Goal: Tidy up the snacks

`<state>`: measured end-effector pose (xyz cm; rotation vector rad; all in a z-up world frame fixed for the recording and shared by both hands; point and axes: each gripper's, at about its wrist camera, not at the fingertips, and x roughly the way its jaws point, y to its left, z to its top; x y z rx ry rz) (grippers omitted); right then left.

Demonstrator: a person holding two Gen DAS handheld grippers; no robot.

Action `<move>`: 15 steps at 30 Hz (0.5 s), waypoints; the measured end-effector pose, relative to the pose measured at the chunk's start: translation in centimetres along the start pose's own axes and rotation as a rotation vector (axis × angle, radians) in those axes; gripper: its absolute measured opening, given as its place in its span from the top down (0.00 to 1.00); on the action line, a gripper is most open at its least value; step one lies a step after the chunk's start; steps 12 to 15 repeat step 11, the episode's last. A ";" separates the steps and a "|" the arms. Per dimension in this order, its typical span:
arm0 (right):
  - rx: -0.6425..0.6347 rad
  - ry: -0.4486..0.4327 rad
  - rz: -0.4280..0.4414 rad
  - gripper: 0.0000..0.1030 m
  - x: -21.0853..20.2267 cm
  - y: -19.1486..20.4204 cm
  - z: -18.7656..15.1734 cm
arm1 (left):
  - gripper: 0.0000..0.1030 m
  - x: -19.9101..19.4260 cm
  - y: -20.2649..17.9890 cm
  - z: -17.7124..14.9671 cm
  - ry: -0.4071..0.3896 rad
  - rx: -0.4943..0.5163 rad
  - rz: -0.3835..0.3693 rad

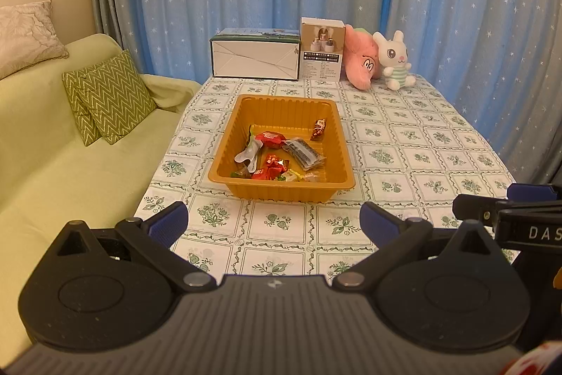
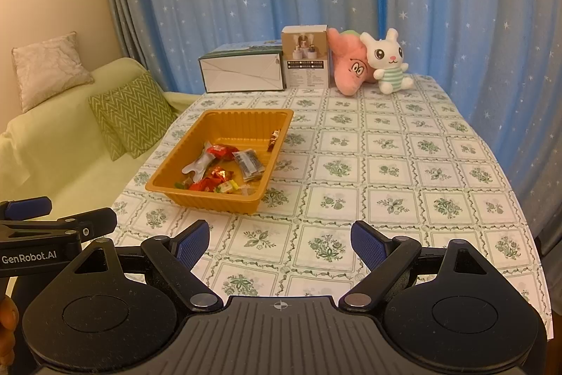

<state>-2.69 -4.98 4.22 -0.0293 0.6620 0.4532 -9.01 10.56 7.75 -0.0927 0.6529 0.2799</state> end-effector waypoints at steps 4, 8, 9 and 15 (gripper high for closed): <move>0.000 0.000 -0.001 0.15 0.0 0.0 0.0 | 0.00 0.0 0.0 -0.1 0.000 0.001 0.000; 0.001 0.000 0.000 0.15 0.0 0.0 0.0 | 0.00 0.0 0.1 -0.4 -0.007 0.000 -0.005; 0.001 0.000 0.000 0.15 0.0 0.0 0.0 | 0.00 -0.1 0.1 -0.4 -0.009 0.001 -0.003; 0.000 -0.001 0.000 0.15 0.0 0.0 0.0 | 0.00 0.0 0.2 -0.5 -0.010 -0.004 -0.002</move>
